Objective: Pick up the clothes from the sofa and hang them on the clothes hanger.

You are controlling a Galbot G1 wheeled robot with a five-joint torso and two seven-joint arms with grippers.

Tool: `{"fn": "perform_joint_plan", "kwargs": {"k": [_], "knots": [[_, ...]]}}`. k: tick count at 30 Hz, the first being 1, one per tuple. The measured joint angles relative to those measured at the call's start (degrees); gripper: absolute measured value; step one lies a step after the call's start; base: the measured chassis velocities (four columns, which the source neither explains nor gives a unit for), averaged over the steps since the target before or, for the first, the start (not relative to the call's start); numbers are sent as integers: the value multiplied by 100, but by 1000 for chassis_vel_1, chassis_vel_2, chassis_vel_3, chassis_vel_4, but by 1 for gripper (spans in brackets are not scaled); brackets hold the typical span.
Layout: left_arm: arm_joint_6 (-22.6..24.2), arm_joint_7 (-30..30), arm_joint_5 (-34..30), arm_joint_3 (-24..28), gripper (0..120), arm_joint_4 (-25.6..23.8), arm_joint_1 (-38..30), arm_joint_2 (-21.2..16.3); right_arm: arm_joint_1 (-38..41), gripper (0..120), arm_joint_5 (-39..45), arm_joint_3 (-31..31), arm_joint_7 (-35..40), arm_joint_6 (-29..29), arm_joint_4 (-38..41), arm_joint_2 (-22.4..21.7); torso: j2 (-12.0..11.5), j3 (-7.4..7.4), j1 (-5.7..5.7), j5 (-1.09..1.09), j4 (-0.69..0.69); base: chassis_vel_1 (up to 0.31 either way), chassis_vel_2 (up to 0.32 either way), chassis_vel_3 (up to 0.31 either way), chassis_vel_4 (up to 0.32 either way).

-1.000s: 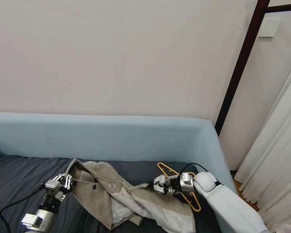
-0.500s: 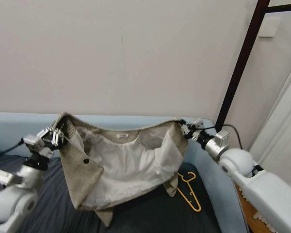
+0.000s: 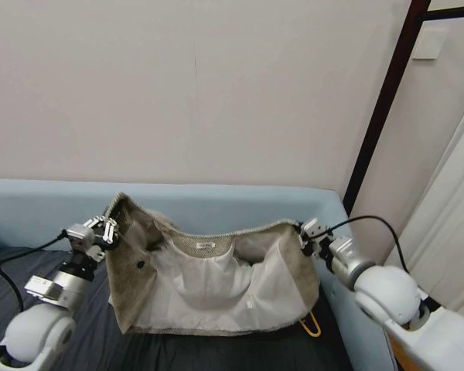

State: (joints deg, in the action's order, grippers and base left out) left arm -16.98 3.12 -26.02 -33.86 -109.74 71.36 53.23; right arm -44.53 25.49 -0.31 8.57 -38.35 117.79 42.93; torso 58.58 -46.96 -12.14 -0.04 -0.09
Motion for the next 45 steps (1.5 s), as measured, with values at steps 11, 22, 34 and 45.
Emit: {"fn": "perform_joint_plan", "kwargs": {"k": [11,22,34,45], "knots": [[286,-369,94,-305,0,-252,63,-28,245,0,1887,381,1310,-259,600,85,0,0,0,-2,2,0,0,0,0],[443,-544,695,-153,0,-60,370,324,-625,0,1978,297,1908,-215,80,854,0,1,0,-2,0,0,0,0,0],[314,-608,1007,411,0,438,156,860,-147,0,417,-106,264,3066,-3358,2306,-1,-1,-1,-1,2,0,0,0,0],[388,-895,1433,42,0,540,217,362,-500,26,600,-98,721,1508,-2994,1944,-1,0,-1,-2,1,0,0,0,0]]}}
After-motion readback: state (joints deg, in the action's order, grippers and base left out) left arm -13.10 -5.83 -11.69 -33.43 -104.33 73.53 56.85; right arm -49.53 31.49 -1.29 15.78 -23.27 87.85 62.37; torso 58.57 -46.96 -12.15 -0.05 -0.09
